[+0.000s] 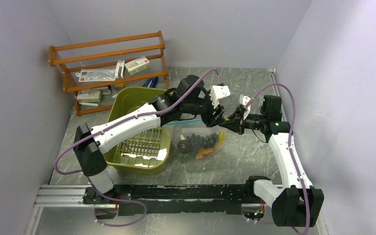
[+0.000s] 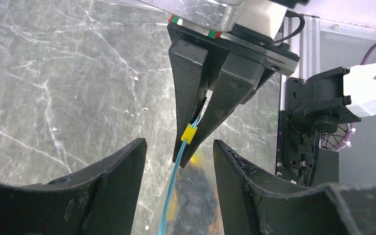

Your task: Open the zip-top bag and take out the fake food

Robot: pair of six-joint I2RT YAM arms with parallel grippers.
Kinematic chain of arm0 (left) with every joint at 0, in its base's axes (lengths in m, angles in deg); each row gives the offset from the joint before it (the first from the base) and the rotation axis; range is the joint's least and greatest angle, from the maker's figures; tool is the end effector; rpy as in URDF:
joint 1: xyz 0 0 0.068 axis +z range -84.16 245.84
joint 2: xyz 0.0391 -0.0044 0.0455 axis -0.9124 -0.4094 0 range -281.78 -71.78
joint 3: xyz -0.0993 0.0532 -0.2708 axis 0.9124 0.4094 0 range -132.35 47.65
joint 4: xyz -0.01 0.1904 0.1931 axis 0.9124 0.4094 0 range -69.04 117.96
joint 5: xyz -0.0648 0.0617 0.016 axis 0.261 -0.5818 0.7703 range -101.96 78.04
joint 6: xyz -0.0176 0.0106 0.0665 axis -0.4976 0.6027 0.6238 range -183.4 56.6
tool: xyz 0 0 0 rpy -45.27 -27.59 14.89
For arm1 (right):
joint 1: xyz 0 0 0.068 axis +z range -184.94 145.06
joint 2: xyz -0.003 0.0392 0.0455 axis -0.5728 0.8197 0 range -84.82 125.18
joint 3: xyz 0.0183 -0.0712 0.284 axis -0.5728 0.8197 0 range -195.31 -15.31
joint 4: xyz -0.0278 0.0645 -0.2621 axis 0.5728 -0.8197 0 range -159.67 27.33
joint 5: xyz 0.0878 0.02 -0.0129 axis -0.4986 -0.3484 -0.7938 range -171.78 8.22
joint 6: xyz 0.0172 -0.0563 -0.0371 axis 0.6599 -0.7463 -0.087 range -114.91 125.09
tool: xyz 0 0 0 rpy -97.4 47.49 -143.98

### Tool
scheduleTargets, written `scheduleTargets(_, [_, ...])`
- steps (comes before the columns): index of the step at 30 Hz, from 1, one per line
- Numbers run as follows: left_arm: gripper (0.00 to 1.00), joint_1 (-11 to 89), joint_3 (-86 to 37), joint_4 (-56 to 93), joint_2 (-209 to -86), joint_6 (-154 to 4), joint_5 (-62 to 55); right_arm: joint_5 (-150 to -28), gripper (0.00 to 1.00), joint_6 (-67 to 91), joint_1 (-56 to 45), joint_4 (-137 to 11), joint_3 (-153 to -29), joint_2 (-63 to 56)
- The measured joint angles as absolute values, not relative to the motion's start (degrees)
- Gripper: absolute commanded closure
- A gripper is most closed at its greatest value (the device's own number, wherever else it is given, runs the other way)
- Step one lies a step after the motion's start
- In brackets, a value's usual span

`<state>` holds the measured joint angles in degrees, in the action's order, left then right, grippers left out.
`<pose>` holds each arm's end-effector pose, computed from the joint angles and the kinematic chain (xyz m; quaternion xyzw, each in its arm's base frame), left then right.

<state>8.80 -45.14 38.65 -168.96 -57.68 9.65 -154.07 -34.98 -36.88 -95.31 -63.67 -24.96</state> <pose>0.2179 -0.3742 0.3890 0.5136 0.6411 -0.3777 0.4272 0.2063 0.0469 0.3045 -0.4602 0.6278 0.3944 0.4884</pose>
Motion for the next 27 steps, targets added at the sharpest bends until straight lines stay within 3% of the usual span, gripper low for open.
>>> scheduleTargets(5, [0.41,8.80,-46.74,38.96,-171.41,-57.62,12.20,-154.03,1.00,-34.41,-36.88,-94.06,-62.47,-25.86])
scheduleTargets(10, [0.53,8.80,-47.51,40.07,-172.92,-57.09,14.65,-154.05,1.00,-34.57,-36.88,-93.98,-62.44,-25.86])
scheduleTargets(12, [0.66,8.80,-47.51,40.51,-173.20,-56.54,15.13,-154.18,1.00,-34.57,-36.88,-93.98,-62.44,-25.86])
scheduleTargets(18, [0.91,8.82,-48.88,42.19,-174.28,-54.88,15.55,-154.20,1.00,-34.61,-37.10,-93.85,-61.96,-25.97])
scheduleTargets(20, [0.93,8.95,-49.56,42.96,-174.71,-54.58,16.16,-153.90,0.97,-34.52,-37.14,-93.45,-61.77,-26.10])
scheduleTargets(23, [0.93,8.97,-49.98,43.57,-174.98,-54.18,16.29,-152.96,0.82,-34.22,-37.14,-93.36,-61.55,-26.43])
scheduleTargets(27, [0.93,8.97,-49.93,43.61,-175.00,-53.55,16.18,-149.70,0.80,-31.99,-37.12,-91.24,-60.50,-27.93])
